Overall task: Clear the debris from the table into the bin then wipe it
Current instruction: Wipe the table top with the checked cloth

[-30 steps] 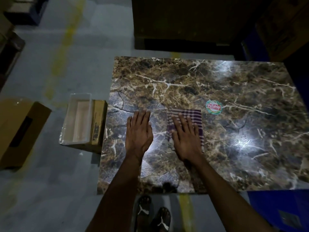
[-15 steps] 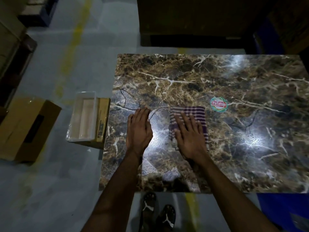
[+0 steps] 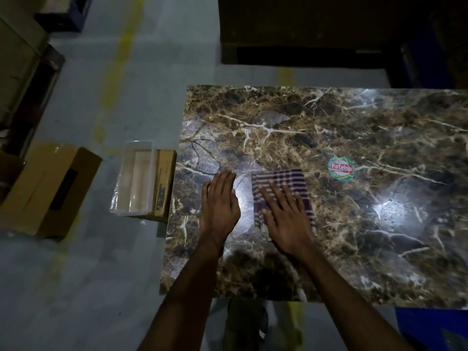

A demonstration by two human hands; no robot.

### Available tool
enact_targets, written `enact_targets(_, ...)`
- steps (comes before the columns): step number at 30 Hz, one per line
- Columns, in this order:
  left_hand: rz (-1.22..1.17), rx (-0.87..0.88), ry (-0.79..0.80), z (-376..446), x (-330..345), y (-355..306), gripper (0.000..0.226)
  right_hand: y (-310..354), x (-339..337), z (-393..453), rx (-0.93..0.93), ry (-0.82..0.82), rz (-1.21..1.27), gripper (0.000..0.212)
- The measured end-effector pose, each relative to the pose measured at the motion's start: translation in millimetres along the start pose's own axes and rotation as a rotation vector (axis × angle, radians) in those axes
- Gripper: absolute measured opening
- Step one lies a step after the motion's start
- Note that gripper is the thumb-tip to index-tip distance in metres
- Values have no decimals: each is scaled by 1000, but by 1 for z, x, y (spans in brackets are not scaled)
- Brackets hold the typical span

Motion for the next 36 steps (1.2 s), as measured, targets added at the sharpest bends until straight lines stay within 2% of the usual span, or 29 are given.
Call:
enact_targets(3,-6,-52,32,1,3,5,55,0,-4,36,132,-24,17,58)
enact_targets(5,-11,-77,54,1,6,5,56,13,-3,63,155,-35,22,58)
enact_targets(10,39,-79,28,8,-1,1,52,30,0,68,-55,20,-9,58)
enact_targets(13,109,-49,23,38,-12,-1,31,12,-2,49,-157,58,-73,57)
enact_targets(15,124,-21,38,58,-15,-1,15,-9,-11,52,-84,56,-57,58)
enact_targets(18,131,19,56,90,-13,1,9,-26,-23,86,117,-8,-36,58)
enact_targets(20,158,69,71,119,-6,-1,12,-15,-24,120,147,-33,-21,59)
enact_targets(23,169,76,56,153,6,-5,21,10,-14,149,36,-2,-18,58)
enact_targets(28,139,37,7,158,16,-5,26,-6,-11,112,-100,78,-51,59)
enact_targets(30,139,16,18,159,18,1,37,-24,-19,113,-65,72,-43,58)
enact_targets(33,110,-10,67,164,22,4,57,-34,-28,150,97,9,-5,60)
enact_targets(36,88,7,101,163,25,3,61,-20,-23,187,149,-6,17,61)
Point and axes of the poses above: each hand's wrist, its own z-axis towards the middle knuckle, its own x-axis out of the palm, y = z × x, the point moved 7 cm from there along z, towards the middle knuckle, and after that the axes turned 2 degrees about -x, right-handed, at the moved point
